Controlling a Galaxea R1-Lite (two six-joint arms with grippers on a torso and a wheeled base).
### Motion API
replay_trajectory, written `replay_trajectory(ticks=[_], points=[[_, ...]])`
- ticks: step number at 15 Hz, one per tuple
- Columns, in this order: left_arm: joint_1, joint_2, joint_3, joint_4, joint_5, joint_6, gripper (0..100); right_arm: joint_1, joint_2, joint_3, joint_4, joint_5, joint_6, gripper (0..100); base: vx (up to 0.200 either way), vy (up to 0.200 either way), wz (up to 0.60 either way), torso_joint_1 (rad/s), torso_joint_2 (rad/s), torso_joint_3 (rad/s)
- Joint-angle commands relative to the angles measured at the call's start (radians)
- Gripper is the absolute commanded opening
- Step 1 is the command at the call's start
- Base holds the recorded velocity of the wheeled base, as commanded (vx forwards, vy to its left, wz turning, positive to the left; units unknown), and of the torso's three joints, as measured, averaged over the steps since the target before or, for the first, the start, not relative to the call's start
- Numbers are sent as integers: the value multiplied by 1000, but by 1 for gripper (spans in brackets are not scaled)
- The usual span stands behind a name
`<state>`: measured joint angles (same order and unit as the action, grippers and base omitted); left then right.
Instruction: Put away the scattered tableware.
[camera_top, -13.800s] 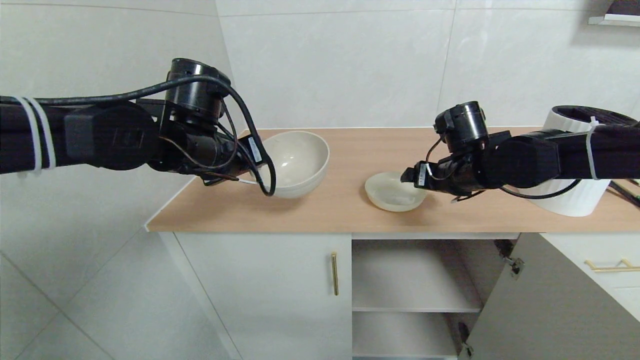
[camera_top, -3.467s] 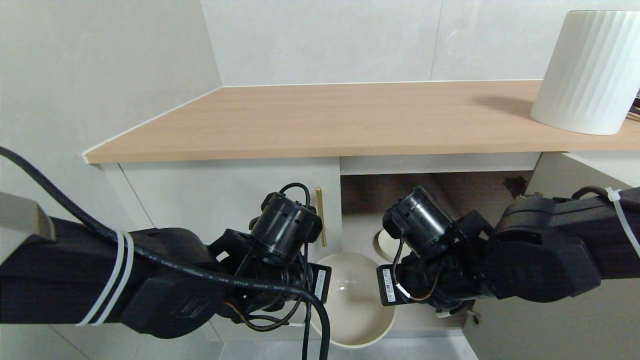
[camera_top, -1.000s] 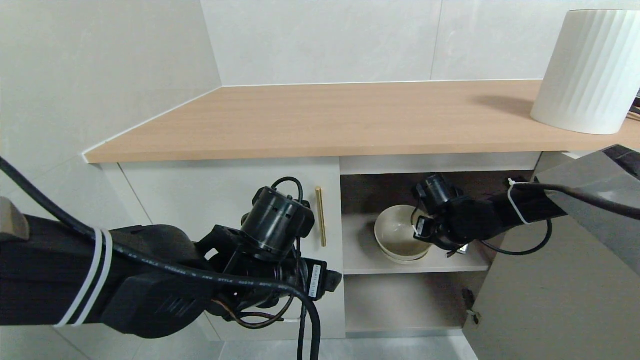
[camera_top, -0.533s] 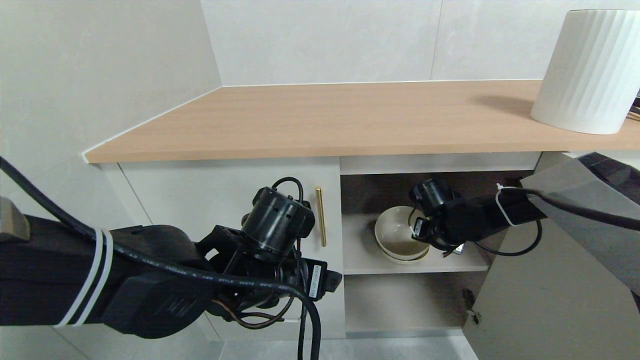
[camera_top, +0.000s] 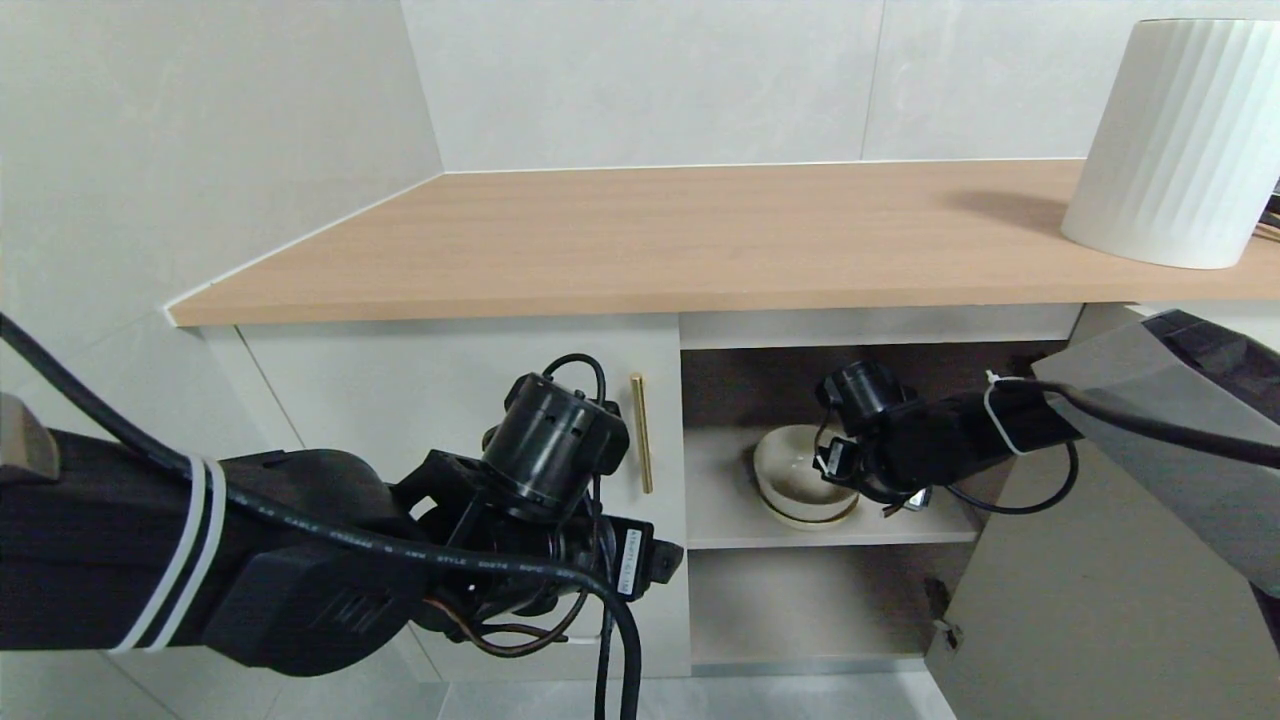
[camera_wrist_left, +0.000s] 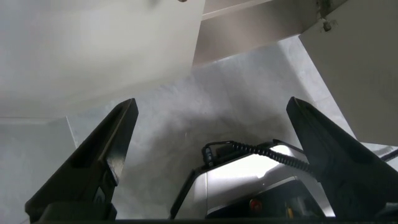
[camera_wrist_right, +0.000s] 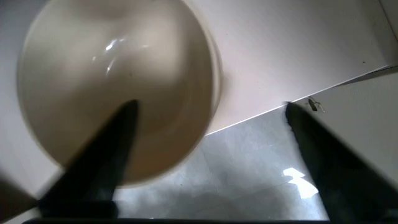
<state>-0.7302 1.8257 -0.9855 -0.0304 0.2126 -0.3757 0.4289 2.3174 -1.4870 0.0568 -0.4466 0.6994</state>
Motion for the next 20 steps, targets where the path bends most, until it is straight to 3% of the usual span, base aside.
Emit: replay_trajectory(ticks=[1, 7, 10, 12, 20], points=[[2, 1, -1, 0, 1, 0, 100, 4, -7, 4, 1, 2, 0, 100, 0, 0, 0, 0, 0, 0], [11, -3, -2, 0, 2, -2, 100, 51, -124, 97, 6, 23, -3, 100, 0, 0, 0, 0, 0, 0], [12, -16, -2, 0, 1, -34, 100, 96, -285, 231, 9, 80, -12, 100, 0, 0, 0, 0, 0, 0], [12, -17, -2, 0, 1, -35, 100, 114, -394, 301, 11, 105, -58, 100, 0, 0, 0, 0, 0, 0], [12, -17, -4, 0, 2, -37, 100, 156, -461, 366, 20, 126, -100, 100, -200, 0, 0, 1, 3, 2]])
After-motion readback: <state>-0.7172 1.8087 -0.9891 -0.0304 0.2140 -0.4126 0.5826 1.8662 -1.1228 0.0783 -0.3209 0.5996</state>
